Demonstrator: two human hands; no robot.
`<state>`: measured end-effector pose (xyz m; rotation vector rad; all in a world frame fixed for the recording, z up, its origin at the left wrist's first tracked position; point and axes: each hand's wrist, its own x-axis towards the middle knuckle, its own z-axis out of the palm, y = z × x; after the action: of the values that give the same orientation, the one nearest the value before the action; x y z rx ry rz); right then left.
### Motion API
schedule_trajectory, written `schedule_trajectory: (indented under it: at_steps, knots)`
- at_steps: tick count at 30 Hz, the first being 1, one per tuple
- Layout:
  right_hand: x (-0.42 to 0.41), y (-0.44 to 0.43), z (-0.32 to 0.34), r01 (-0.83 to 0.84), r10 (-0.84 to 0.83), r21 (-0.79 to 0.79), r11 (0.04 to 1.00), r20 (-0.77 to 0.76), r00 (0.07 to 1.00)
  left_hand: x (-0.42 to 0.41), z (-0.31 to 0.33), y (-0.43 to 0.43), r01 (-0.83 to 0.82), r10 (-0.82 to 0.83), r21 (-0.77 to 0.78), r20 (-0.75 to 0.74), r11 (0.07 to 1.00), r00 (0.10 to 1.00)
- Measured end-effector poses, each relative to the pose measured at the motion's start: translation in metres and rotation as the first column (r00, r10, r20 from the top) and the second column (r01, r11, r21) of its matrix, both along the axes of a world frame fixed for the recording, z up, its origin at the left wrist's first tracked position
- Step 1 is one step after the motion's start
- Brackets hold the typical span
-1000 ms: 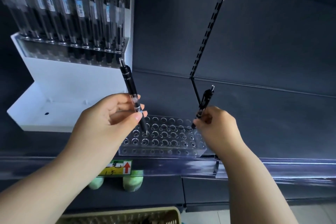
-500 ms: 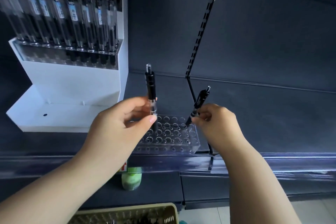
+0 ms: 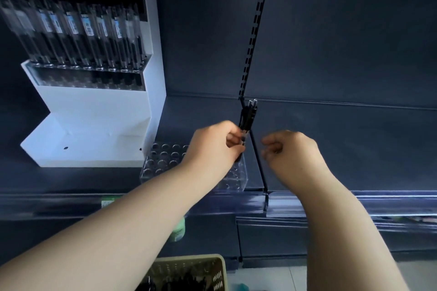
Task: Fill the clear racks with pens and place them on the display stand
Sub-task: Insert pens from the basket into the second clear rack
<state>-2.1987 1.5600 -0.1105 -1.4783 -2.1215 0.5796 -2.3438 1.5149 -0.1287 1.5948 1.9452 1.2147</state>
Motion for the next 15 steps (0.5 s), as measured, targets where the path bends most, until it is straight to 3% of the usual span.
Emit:
schedule_trajectory:
  at_steps: [6,15]
  knots:
    - [0.002,-0.006,-0.001,-0.024,0.027,-0.075,0.997,0.040,0.999,0.002,-0.001,-0.003,-0.077,0.060,-0.109,-0.156,0.991,0.986]
    - [-0.002,-0.027,0.009,-0.081,0.099,-0.143,0.986,0.127,0.987,-0.001,-0.001,-0.015,-0.109,0.082,-0.144,-0.185,0.984,0.979]
